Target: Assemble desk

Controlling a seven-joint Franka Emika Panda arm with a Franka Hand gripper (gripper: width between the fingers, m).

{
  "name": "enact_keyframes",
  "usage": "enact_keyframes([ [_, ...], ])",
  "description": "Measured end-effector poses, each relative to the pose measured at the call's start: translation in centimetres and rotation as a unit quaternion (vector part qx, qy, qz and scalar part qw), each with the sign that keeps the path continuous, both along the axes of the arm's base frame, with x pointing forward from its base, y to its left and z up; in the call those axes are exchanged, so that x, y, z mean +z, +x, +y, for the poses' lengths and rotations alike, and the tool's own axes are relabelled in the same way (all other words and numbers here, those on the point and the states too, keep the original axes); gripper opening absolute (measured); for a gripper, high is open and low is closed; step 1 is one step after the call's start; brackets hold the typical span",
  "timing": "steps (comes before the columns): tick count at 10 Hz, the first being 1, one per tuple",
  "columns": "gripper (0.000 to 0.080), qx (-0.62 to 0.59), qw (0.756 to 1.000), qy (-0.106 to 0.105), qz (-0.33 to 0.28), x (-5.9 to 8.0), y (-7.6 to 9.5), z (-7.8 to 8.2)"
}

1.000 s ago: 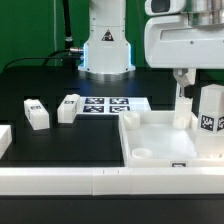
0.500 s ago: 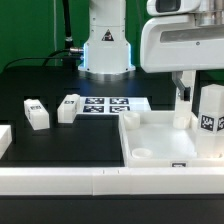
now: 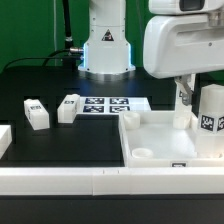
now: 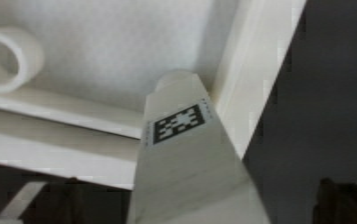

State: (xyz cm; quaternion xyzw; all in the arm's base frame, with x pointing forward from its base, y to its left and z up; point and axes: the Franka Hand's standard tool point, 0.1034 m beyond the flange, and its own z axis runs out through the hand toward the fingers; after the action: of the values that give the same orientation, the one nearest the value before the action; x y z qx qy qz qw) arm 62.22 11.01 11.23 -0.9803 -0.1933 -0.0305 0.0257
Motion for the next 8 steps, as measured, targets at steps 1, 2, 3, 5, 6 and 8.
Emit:
enact_keyframes([
  [1, 0.0649, 0.012, 1.0, 0.0, -0.001, -0.02, 0.0, -0.01],
  [2, 0.0534, 0.01, 1.0, 0.0, -0.001, -0.02, 0.01, -0.02],
  [3, 0.0397, 0.01, 1.0, 0.0, -0.001, -0.02, 0.01, -0.02],
  [5, 0.0285, 0.004, 1.0, 0.0, -0.001, -0.01, 0.01, -0.02],
  [6, 0.0285, -0.003, 1.0, 0.001, 0.0, -0.01, 0.02, -0.02],
  [8, 0.0285, -0.057, 0.998, 0.005, 0.003, 0.0, 0.04, 0.01],
])
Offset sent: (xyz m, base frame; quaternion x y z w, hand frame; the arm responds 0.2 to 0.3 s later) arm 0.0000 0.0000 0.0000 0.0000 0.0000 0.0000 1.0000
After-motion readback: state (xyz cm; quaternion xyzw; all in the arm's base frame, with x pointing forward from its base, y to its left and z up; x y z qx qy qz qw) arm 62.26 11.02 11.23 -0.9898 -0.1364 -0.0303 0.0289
